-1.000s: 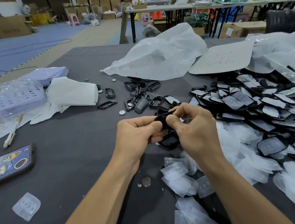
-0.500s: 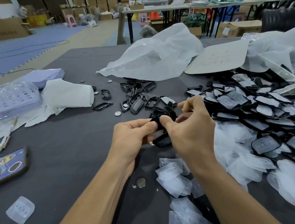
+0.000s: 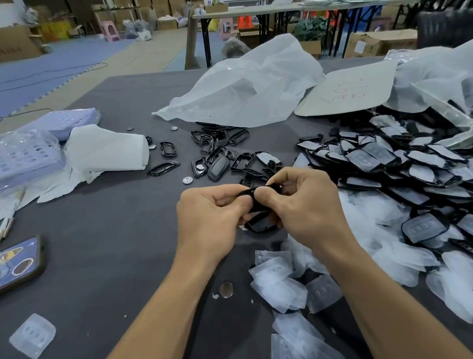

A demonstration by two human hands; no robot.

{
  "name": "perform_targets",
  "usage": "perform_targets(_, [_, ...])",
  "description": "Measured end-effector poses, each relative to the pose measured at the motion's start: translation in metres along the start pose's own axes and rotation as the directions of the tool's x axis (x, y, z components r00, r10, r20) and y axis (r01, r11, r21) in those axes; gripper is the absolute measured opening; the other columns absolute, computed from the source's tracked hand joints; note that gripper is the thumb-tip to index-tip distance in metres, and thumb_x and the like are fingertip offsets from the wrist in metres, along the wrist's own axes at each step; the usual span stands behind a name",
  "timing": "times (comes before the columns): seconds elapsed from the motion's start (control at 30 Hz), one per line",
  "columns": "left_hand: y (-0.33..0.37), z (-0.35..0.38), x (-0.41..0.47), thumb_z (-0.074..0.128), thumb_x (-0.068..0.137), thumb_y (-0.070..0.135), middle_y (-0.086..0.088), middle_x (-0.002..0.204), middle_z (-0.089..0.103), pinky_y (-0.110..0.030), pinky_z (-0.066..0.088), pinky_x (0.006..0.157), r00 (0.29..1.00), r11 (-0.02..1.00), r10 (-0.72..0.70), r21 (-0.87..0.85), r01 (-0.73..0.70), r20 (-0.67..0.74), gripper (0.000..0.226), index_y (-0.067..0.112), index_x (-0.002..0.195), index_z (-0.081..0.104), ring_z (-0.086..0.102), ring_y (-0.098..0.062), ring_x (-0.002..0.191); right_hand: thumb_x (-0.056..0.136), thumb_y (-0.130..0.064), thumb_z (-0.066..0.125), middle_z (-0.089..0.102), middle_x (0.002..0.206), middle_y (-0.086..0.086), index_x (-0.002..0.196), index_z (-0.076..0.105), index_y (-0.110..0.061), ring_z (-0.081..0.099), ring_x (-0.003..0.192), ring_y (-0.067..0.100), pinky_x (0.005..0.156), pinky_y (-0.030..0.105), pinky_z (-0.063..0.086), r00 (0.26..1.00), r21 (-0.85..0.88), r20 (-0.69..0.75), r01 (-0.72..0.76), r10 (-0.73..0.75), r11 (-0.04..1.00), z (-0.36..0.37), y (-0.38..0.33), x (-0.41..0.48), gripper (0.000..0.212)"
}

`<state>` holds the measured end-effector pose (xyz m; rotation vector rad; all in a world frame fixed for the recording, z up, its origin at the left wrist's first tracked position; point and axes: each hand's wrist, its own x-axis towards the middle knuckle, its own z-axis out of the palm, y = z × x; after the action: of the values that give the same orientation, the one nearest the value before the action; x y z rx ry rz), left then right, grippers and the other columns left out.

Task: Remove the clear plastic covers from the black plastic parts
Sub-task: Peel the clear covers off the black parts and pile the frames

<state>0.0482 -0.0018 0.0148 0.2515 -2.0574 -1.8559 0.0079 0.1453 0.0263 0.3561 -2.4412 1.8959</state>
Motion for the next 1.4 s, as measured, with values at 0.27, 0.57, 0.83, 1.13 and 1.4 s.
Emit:
perform_targets(0.27, [0.002,0.003,-0.003,0.079,0.085,-0.001,-0.011,0.073,0.077,-0.020,0.055,0.058,0.985,0.979,-0.140,-0.138,0.153,0.096,0.016,0.013,0.092,0.082,0.066,-0.012,0.058,0.091,0.001,0.071,0.066,0.053,0.007,0.076,0.072,-0.004,0.060,0.043,0.017,0.039,0.023,0.044,0.992,0.111,0.115,-0.071,0.058,0.991,-0.012,-0.003,0.006,0.016])
perform_targets(0.57, [0.008,-0.011,0.006,0.078,0.078,0.015,-0.009,0.080,0.079,-0.017,0.060,0.063,0.916,0.888,-0.322,-0.260,0.380,0.238,0.005,0.013,0.081,0.082,0.074,-0.008,0.064,0.088,-0.005,0.076,0.067,0.060,0.009,0.070,0.076,-0.013,0.057,0.047,0.015,0.046,0.021,0.044,0.982,0.326,0.174,-0.122,0.068,0.937,-0.007,-0.004,0.004,0.020])
perform_targets(0.83, [0.007,0.006,-0.002,0.071,0.092,-0.001,-0.010,0.068,0.076,-0.021,0.055,0.052,0.983,0.949,-0.179,-0.272,0.159,-0.051,0.023,0.015,0.079,0.081,0.069,-0.014,0.052,0.091,-0.004,0.073,0.068,0.055,0.006,0.077,0.072,-0.012,0.062,0.044,0.023,0.041,0.025,0.046,0.998,0.172,0.048,-0.057,0.049,0.983,0.001,-0.002,0.003,0.016])
perform_targets(1.13, [0.006,0.004,-0.005,0.073,0.090,-0.001,-0.014,0.073,0.077,-0.023,0.056,0.056,0.998,0.980,-0.065,-0.186,0.068,0.026,0.021,0.017,0.090,0.082,0.066,-0.017,0.056,0.091,-0.013,0.074,0.072,0.063,-0.004,0.077,0.073,-0.022,0.065,0.053,0.009,0.054,0.032,0.055,0.994,-0.061,-0.052,0.094,-0.098,0.994,0.000,-0.002,0.001,0.016])
perform_targets(1.4, [0.007,0.004,-0.007,0.068,0.089,-0.003,-0.009,0.050,0.061,-0.022,0.043,0.040,0.993,0.976,-0.092,-0.205,0.075,-0.072,0.024,0.015,0.081,0.083,0.050,-0.015,0.038,0.092,-0.029,0.072,0.057,0.051,-0.010,0.079,0.071,-0.020,0.053,0.051,0.009,0.053,0.018,0.038,0.974,-0.252,-0.093,0.180,-0.209,0.951,0.015,0.001,-0.004,0.017])
